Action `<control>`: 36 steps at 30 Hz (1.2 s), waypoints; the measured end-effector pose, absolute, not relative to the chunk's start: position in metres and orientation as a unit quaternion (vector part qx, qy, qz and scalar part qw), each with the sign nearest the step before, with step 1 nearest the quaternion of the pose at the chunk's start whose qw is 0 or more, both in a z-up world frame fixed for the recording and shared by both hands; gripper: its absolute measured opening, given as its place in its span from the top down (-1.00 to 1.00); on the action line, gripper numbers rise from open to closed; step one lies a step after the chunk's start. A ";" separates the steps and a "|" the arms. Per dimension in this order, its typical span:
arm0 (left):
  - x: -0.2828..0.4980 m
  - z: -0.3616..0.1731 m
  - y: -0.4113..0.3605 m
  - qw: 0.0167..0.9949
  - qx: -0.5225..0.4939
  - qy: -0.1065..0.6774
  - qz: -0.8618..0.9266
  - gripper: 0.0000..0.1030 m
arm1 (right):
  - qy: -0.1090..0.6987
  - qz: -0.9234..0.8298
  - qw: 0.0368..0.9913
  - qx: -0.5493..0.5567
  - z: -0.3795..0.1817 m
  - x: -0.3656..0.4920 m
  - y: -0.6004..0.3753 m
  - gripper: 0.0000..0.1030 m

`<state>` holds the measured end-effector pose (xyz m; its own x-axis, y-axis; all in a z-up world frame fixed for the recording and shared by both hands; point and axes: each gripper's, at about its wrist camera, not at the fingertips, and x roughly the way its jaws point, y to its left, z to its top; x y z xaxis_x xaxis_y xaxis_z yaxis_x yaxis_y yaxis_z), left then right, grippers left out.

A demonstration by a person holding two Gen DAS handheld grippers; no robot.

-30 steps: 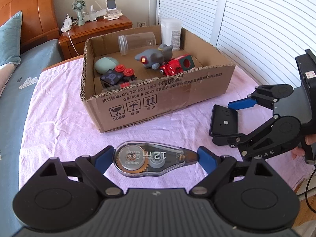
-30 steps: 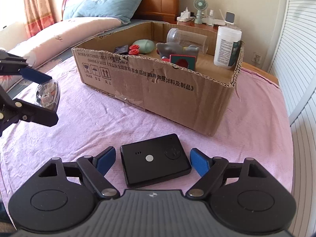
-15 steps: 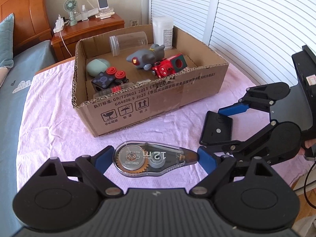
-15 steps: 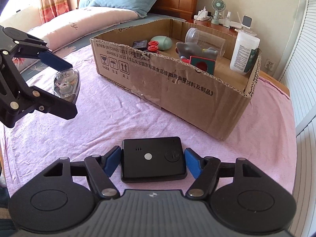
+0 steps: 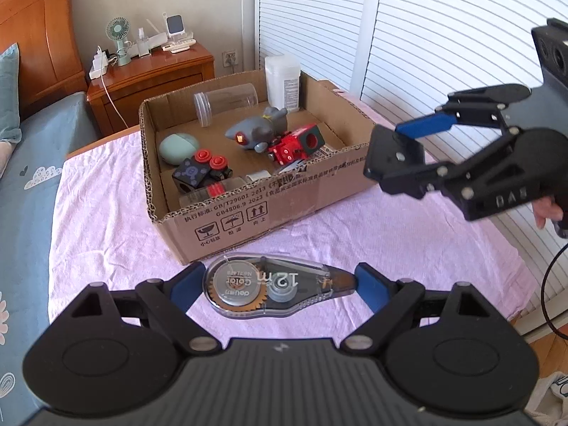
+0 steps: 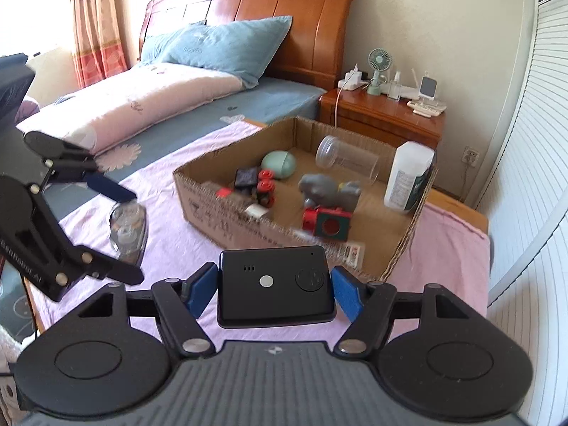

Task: Organize rigid objects
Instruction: 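Lift the black pad toward the box with the right tool while the left tool carries the tape roller, then open the right tool to drop the black pad in the box while the left tool releases the tape roller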

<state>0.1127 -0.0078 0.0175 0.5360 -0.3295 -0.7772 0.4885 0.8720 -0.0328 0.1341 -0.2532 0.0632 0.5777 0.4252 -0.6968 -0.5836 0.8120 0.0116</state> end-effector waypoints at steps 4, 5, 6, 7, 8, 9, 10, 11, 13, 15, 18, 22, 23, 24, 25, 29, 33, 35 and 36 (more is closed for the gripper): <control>0.119 0.025 -0.005 0.877 0.096 0.411 -0.229 -0.74 | 0.348 0.256 0.896 -0.103 0.071 0.170 -0.254 -0.44; 0.122 0.026 -0.005 0.879 0.097 0.408 -0.227 -0.74 | 0.351 0.249 0.897 -0.101 0.070 0.181 -0.254 -0.44; 0.125 0.028 -0.004 0.881 0.097 0.406 -0.224 -0.74 | 0.353 0.242 0.898 -0.098 0.068 0.192 -0.253 -0.44; 0.127 0.029 -0.004 0.882 0.097 0.404 -0.222 -0.74 | 0.356 0.237 0.899 -0.094 0.065 0.203 -0.253 -0.44; 0.130 0.030 -0.003 0.883 0.097 0.402 -0.220 -0.74 | 0.363 0.230 0.899 -0.086 0.062 0.215 -0.253 -0.44; 0.133 0.031 -0.002 0.885 0.096 0.401 -0.218 -0.74 | 0.369 0.226 0.898 -0.080 0.059 0.225 -0.253 -0.44; 0.136 0.032 -0.002 0.885 0.096 0.400 -0.217 -0.74 | 0.374 0.221 0.898 -0.075 0.055 0.234 -0.252 -0.44; 0.139 0.033 -0.002 0.886 0.097 0.399 -0.214 -0.74 | 0.378 0.215 0.898 -0.072 0.051 0.242 -0.252 -0.44; 0.145 0.034 -0.002 0.888 0.096 0.397 -0.209 -0.74 | 0.387 0.205 0.897 -0.065 0.042 0.257 -0.251 -0.45; 0.151 0.035 -0.003 0.889 0.096 0.397 -0.208 -0.74 | 0.392 0.196 0.897 -0.060 0.035 0.266 -0.251 -0.46; 0.158 0.037 -0.006 0.890 0.101 0.395 -0.207 -0.74 | 0.391 0.190 0.899 -0.045 0.031 0.268 -0.253 -0.79; 0.168 0.040 -0.011 0.889 0.100 0.395 -0.208 -0.74 | 0.379 0.178 0.907 -0.037 0.041 0.252 -0.254 -1.00; 0.170 0.041 -0.012 0.890 0.099 0.394 -0.208 -0.74 | 0.387 0.170 0.906 -0.036 0.044 0.248 -0.254 -1.00; 0.173 0.043 -0.013 0.891 0.098 0.393 -0.207 -0.74 | 0.395 0.163 0.903 -0.037 0.046 0.244 -0.254 -1.00; 0.177 0.044 -0.015 0.891 0.098 0.393 -0.205 -0.74 | 0.404 0.155 0.901 -0.039 0.049 0.239 -0.255 -1.00; 0.202 0.051 -0.024 0.892 0.090 0.398 -0.196 -0.74 | 0.426 0.105 0.897 -0.052 0.060 0.214 -0.256 -1.00; 0.238 0.049 -0.041 0.888 0.085 0.412 -0.188 -0.74 | 0.434 0.088 0.896 -0.022 0.064 0.189 -0.265 -1.00; 0.258 0.044 -0.050 0.887 0.084 0.418 -0.178 -0.74 | 0.432 0.083 0.898 -0.006 0.064 0.177 -0.269 -1.00; 0.268 0.042 -0.054 0.885 0.081 0.423 -0.177 -0.74 | 0.431 0.080 0.899 -0.002 0.063 0.172 -0.270 -1.00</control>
<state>0.2682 -0.0541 0.0416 0.5788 -0.2448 -0.7779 0.3818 0.9242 -0.0067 0.1719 -0.2701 0.0633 0.6152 0.1415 -0.7756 -0.1444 0.9873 0.0656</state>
